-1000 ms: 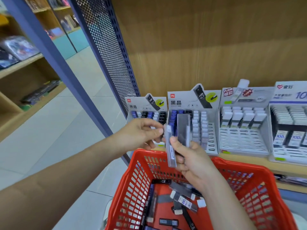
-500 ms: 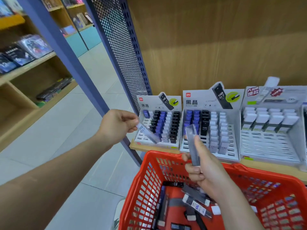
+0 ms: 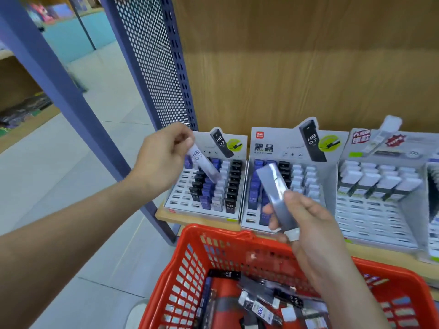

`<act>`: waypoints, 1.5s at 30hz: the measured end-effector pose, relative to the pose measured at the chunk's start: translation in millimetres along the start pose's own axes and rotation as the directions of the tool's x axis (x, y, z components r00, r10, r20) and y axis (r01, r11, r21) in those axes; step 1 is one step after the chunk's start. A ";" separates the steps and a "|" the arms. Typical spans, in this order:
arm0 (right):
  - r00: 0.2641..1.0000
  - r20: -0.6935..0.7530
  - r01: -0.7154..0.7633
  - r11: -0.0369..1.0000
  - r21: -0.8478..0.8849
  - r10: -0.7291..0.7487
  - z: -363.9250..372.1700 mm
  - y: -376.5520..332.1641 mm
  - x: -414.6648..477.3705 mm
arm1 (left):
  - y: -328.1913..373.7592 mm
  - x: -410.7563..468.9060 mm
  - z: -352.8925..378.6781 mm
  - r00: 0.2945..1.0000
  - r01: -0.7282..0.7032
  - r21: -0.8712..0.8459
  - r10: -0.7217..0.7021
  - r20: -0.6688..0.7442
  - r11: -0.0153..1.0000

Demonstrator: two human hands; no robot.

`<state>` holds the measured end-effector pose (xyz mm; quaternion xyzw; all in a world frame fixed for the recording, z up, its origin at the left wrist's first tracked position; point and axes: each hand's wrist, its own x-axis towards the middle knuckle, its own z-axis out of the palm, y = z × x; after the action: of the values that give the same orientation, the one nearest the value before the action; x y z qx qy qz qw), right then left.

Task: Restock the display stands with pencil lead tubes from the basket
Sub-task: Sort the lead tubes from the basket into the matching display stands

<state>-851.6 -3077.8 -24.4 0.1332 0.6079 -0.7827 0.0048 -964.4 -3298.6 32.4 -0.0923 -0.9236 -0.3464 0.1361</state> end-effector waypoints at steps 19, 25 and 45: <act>0.924 -0.382 0.218 0.817 0.535 0.003 -99.2 -22.4 -3.1 | 102.8 -12.1 86.1 0.966 -0.207 -0.156 0.228 0.126 0.966; 0.905 -0.419 0.213 0.778 0.591 0.071 -119.1 -16.2 -4.7 | 138.7 9.3 136.6 0.969 -0.180 -0.143 0.200 0.146 0.973; 0.943 -0.306 0.097 0.766 0.635 0.134 -132.3 -6.5 -2.8 | 135.6 27.6 198.5 0.886 -0.356 0.175 0.272 0.375 0.918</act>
<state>-823.2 -2950.4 -47.5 0.2634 0.2940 -0.9087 -0.1360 -991.8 -3063.7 -19.0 -0.2835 -0.9403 -0.1845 0.0378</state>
